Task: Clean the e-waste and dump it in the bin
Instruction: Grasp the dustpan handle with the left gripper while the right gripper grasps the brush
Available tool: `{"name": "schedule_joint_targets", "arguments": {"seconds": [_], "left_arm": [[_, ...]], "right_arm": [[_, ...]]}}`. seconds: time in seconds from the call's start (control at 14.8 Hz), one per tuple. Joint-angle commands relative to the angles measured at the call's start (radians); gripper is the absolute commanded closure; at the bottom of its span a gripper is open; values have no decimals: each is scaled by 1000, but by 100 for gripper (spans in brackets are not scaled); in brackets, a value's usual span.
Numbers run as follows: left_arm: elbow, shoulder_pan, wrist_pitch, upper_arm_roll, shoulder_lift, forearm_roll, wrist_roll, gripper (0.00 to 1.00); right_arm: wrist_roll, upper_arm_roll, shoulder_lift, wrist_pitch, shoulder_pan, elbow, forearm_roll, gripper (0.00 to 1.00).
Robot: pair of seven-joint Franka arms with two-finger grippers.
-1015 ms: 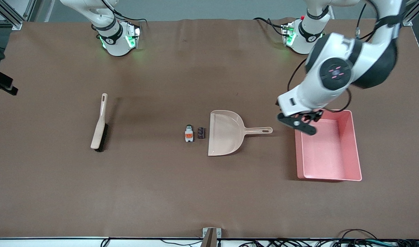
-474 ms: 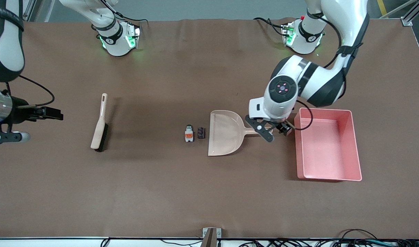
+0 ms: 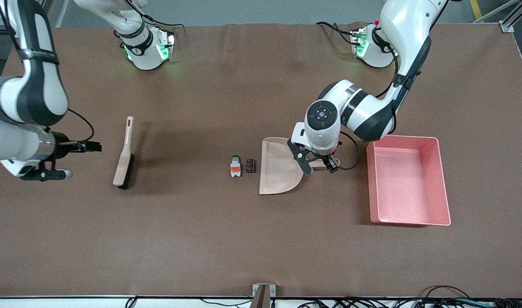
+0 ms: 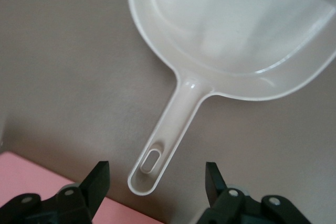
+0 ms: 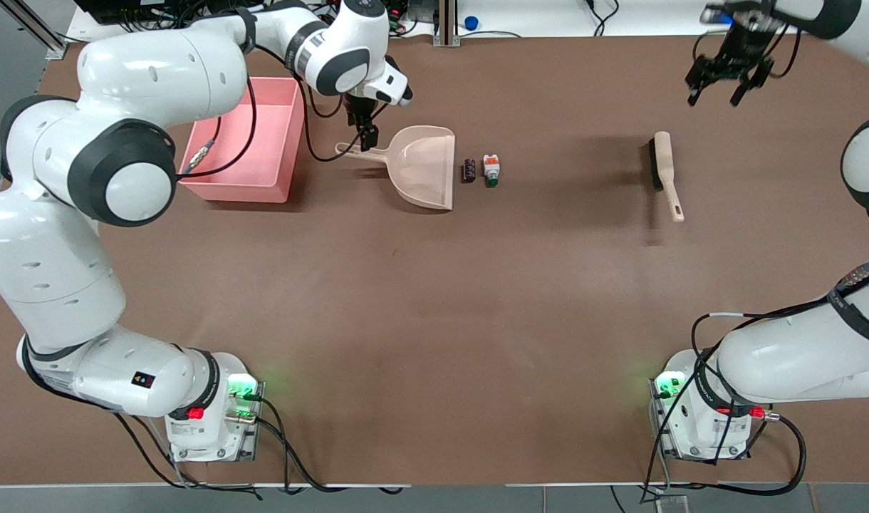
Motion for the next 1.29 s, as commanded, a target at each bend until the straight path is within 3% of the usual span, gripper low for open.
{"name": "schedule_joint_targets", "arguments": {"seconds": [0.0,0.27,0.81,1.02,1.22], "left_arm": [[-15,-2,14,-3,-8,21,105,22],[-15,-22,62,-8,40,111,180,22],[-22,-27,99,-11,63,114,235,29],[-21,-34,133,-11,80,116,235,30],[-21,-37,156,-11,91,116,234,33]], "right_arm": [[-7,8,-120,240,-5,-287,2,0],[4,9,-111,528,7,-456,4,0],[79,11,-36,721,37,-480,15,0],[79,11,15,852,35,-522,15,0],[79,11,23,876,37,-533,15,0]]}}
